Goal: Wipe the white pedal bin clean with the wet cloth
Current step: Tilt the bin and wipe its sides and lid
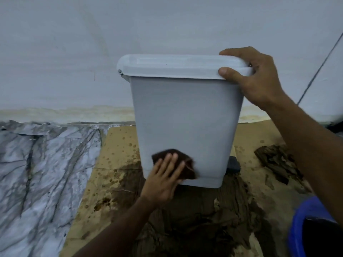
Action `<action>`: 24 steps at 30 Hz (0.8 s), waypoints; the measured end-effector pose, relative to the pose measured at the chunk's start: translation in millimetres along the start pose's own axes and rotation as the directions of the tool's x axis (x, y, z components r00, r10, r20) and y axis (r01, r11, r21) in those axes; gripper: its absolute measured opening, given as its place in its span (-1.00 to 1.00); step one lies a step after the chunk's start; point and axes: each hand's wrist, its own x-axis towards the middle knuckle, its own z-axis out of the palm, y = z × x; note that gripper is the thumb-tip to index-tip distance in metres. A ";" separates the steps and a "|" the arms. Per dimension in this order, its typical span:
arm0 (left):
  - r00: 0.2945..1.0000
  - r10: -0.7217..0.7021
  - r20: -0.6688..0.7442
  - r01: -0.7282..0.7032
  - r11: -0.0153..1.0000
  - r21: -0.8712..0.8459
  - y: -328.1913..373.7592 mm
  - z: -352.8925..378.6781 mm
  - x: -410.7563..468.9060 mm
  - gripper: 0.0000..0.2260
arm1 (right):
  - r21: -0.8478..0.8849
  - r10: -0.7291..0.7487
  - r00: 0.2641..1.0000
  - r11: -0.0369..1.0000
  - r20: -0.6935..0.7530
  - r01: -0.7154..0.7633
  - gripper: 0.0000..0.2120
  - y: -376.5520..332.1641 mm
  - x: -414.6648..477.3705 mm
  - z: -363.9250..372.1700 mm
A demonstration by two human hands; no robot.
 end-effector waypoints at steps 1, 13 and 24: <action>0.999 0.024 0.023 -0.024 1.000 0.002 0.3 1.9 -3.4 -0.51 | -0.011 -0.005 1.000 1.000 -0.001 0.005 -0.67 1.6 0.8 -1.3; 0.058 -0.997 -0.052 0.705 0.078 -0.705 34.7 -32.0 107.0 -0.35 | -0.008 0.023 0.999 1.000 -0.024 -0.023 -0.67 0.5 5.6 0.2; 0.623 -0.753 -0.212 0.554 0.616 -0.560 85.1 -33.1 134.9 -0.43 | 0.005 0.037 0.999 0.999 -0.017 -0.037 -0.67 -1.3 1.9 -1.8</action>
